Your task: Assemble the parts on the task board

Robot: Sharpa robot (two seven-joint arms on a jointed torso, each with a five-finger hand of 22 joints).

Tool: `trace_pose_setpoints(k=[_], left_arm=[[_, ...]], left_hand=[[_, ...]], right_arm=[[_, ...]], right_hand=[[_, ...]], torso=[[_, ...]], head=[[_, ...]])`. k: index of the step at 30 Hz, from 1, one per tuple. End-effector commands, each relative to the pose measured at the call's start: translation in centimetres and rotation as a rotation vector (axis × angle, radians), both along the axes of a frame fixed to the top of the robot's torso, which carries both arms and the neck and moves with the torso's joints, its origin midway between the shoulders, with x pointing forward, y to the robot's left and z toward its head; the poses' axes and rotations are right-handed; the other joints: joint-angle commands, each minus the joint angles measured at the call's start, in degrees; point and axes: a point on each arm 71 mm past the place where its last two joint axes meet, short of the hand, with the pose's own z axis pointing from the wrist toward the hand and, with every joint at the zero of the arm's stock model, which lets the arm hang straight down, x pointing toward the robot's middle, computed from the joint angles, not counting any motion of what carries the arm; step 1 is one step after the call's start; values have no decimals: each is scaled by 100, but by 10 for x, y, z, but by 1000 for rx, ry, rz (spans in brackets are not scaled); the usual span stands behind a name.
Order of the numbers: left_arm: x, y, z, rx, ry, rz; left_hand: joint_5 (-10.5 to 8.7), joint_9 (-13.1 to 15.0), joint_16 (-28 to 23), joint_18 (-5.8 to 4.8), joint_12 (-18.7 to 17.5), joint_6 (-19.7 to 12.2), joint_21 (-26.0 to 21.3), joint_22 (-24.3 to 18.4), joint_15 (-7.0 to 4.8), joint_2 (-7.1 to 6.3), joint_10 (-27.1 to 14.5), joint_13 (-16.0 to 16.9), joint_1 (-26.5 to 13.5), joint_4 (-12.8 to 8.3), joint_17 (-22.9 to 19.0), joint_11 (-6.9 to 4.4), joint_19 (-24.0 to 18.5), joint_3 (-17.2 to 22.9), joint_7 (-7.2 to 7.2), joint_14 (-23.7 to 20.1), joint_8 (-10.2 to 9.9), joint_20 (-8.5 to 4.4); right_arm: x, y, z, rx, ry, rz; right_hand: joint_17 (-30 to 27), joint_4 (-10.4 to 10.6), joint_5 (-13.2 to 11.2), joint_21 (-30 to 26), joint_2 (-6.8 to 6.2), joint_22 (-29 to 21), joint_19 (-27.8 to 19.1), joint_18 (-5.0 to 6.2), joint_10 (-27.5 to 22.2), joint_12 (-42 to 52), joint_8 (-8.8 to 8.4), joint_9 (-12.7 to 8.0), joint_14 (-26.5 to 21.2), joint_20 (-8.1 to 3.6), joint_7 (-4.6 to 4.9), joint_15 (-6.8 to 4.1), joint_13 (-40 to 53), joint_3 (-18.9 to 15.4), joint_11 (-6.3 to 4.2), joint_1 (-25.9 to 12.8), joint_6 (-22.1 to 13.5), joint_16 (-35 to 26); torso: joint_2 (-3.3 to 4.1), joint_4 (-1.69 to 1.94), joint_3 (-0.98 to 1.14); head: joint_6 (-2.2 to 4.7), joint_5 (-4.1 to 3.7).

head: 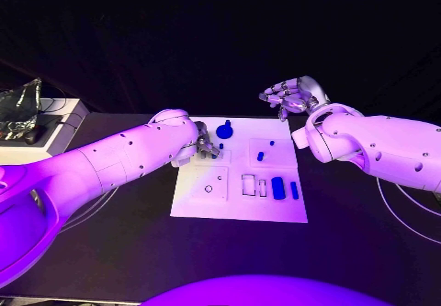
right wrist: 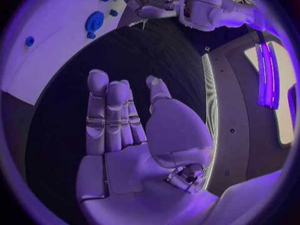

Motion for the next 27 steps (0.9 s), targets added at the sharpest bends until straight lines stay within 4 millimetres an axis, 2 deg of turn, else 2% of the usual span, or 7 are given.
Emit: trace_pose_setpoints(k=[1,9,12,19,22,24,27], left_arm=[[-1,1,1,-10,-2,6],[-5,10,2,-28,9,10],[-7,15,4,-54,25,18],[-8,23,13,-183,59,53],[-8,23,17,-240,67,66],[-7,24,20,-280,70,76],[-5,27,26,-334,62,93]], left_hand=[[-38,11,-13,-38,35,-2,-7,561,-17,-7,-6,-9,16,10,5,30,-11,-38,39,-15,6,-19],[-125,29,9,-38,54,2,13,570,-16,-53,1,-12,-29,76,30,28,1,-76,36,-14,30,-16],[-155,40,-23,-35,66,-24,-24,558,-4,-221,-37,-11,-98,261,-9,33,-22,-26,57,-22,40,-12],[-1372,72,-218,-14,111,-209,-287,465,31,-780,-238,44,-239,963,-236,116,-168,501,140,-117,67,-3],[-1904,-2,-314,19,143,-331,-397,430,63,-876,-351,67,-301,1022,-392,162,-229,590,201,-192,19,42],[-2139,-148,-374,62,171,-408,-524,389,98,-908,-453,79,-335,1030,-517,207,-304,628,258,-266,-59,97],[-2151,-611,-418,155,219,-471,-729,325,161,-880,-587,63,-297,1015,-785,279,-416,636,347,-400,-173,215]], right_arm=[[0,1,0,-8,-5,18],[0,1,0,-8,-4,18],[-1,0,-1,-8,-4,17],[-1,-1,-2,-10,0,16],[-1,-1,-3,-11,2,18],[-1,-1,-4,-11,3,19],[-1,-1,-4,-12,4,19]], right_hand=[[-5,3,24,-38,25,180,59,90,13,-18,-27,-5,-33,16,24,10,-4,-17,-5,-16,-11,1],[-5,10,25,-28,25,182,62,91,17,-26,-33,-13,-33,16,25,10,-14,-19,-4,-25,-9,2],[-5,10,25,-28,25,182,62,91,17,-26,-33,-13,-33,16,25,10,-14,-19,-4,-25,-9,2],[-5,10,25,-28,25,182,62,91,17,-26,-33,-13,-33,16,25,10,-14,-19,-4,-25,-9,2],[-5,17,26,-43,25,180,59,92,16,-37,-42,-26,-36,18,28,13,-27,-19,-1,-27,-10,2],[-5,17,26,-43,25,180,59,92,16,-37,-42,-26,-36,18,28,13,-27,-19,-1,-27,-10,2],[-5,17,26,-43,25,180,59,92,16,-37,-42,-26,-36,18,28,13,-27,-19,-1,-27,-10,2]], torso=[[1,-3,-1],[-3,0,3],[-4,-8,8],[-4,-2,0],[-5,-7,-2],[0,-3,4],[3,0,4]], head=[[-4,8],[1,3],[14,-11],[52,-26],[63,-15],[69,-13],[87,-7]])
